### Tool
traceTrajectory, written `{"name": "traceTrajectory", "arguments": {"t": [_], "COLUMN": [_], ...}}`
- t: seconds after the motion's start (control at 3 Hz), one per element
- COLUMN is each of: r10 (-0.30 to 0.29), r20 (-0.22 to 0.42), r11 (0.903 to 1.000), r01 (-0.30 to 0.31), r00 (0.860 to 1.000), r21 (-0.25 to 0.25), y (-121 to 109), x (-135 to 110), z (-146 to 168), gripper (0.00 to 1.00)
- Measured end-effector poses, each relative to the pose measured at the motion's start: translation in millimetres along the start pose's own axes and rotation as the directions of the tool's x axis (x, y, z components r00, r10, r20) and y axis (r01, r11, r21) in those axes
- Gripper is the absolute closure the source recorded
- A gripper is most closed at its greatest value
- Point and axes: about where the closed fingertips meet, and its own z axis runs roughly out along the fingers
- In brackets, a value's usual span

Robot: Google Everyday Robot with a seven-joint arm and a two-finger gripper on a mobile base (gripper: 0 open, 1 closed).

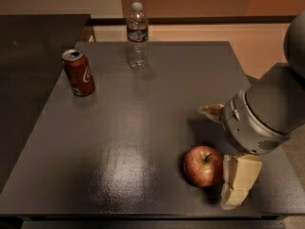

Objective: Pick apple

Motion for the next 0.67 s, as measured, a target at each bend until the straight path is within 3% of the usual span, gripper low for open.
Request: {"name": "traceTrajectory", "arguments": {"t": [0.67], "r10": [-0.011], "r20": [-0.003], "r11": [0.9998], "r01": [0.011], "r00": [1.0], "r21": [-0.015], "y": [7.3], "x": [-0.3], "z": [11.9], "gripper": [0.4]}}
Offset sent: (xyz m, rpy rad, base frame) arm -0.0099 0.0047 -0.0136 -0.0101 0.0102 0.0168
